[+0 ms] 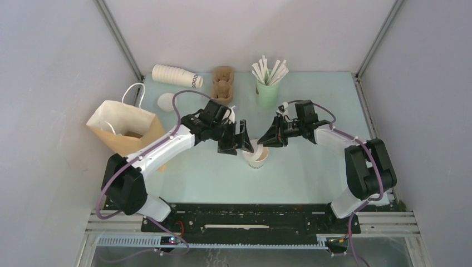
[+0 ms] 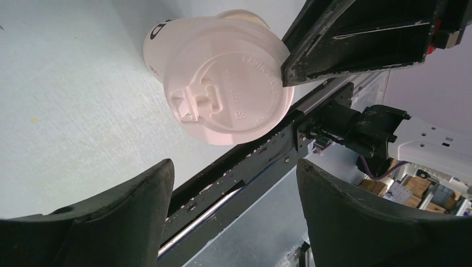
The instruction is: Pack the takeout coffee
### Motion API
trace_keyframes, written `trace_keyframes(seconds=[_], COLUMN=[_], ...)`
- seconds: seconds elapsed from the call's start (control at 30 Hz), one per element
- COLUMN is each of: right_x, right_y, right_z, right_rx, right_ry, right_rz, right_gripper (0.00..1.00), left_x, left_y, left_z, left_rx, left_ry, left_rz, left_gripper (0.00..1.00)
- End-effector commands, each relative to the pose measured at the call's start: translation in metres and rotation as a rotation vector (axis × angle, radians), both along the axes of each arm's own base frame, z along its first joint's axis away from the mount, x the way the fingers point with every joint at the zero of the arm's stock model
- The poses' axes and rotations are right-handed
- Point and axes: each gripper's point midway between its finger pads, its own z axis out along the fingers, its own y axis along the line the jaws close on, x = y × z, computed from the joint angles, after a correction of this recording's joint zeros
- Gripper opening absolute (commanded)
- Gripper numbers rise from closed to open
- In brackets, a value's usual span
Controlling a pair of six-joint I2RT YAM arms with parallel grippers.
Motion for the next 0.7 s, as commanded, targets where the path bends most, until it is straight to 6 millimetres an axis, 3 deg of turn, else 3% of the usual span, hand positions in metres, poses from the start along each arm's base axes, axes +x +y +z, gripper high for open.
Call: trace_keyframes(seconds=[0.0,0.43,0.67], right_x=[-0.004,-0.002,-0.004], right_y=[-0.009,-0.022,-0.034], right_z=[0.005,0.001,0.014], right_rx=[-0.022,-0.097,-0.175], right_ry=[-0.061,-0.101,-0.134], right_rz=[0.002,-0.014,-0.018], right_gripper=[0.32,0.37,0.44], left_x=[0.001,0.004,0.005], left_y=[-0.002,-0.005,-0.003], left_z=[-0.006,-0.01,-0.011], left_rx=[-0.034,-0.057,-0.062], left_ry=[0.036,0.068,0.084], left_rz=[0.004,0.009,0.024], left_gripper=[0.85,0.81,0.82])
